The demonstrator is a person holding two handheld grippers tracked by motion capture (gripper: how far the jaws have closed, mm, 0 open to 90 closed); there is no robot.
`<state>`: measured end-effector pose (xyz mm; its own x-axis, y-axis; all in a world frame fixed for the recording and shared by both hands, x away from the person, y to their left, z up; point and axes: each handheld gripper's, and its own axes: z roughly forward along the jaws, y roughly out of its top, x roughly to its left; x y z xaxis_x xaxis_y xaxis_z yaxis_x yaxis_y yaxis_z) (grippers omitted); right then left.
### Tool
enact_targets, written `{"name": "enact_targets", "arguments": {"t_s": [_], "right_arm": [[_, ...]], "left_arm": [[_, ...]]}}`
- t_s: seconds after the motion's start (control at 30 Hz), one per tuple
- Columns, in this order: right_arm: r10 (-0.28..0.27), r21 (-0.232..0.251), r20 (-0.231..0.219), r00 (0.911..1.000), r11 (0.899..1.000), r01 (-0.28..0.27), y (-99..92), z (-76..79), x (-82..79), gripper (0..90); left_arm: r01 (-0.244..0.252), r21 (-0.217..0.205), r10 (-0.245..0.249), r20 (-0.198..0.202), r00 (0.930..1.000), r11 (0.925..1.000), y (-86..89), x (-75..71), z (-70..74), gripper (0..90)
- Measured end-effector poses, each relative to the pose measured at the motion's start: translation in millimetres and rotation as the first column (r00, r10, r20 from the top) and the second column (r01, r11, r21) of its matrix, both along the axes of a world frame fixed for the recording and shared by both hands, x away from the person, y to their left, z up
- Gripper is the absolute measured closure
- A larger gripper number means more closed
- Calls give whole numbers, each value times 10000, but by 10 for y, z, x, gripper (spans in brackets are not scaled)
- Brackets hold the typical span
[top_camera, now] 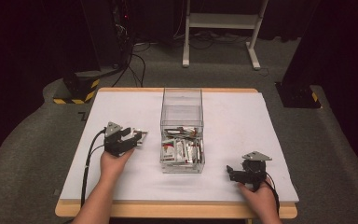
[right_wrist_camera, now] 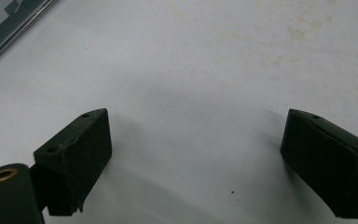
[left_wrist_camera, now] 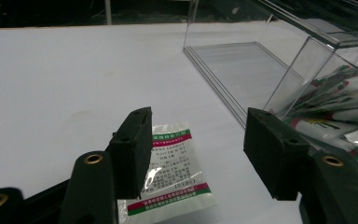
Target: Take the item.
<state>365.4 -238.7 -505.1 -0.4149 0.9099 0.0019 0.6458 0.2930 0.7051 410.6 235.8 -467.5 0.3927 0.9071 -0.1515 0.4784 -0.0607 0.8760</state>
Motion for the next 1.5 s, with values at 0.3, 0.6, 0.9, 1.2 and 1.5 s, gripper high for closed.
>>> {"name": "enact_targets", "arguments": {"t_s": [0.3,0.6,0.9,1.2,1.5], "right_arm": [[26,-45,15,10000,10000,-26,1,0,2,85],[29,-72,19,10000,10000,-29,3,-1,1,86],[25,-91,22,10000,10000,-25,4,-1,1,85],[26,-96,29,10000,10000,-25,4,-1,1,86],[18,-105,38,10000,9999,-18,5,-2,1,85]], "left_arm": [[-82,-7,82,-53,10000,10000,49,-155,-36,388],[70,122,-65,-376,9993,9999,151,-321,-100,375],[185,419,-153,-770,9969,9989,265,-482,-198,389],[327,1237,-171,-1245,9921,9918,316,-700,-316,378],[673,1709,-381,-1686,9850,9830,255,-750,-398,340]]}}
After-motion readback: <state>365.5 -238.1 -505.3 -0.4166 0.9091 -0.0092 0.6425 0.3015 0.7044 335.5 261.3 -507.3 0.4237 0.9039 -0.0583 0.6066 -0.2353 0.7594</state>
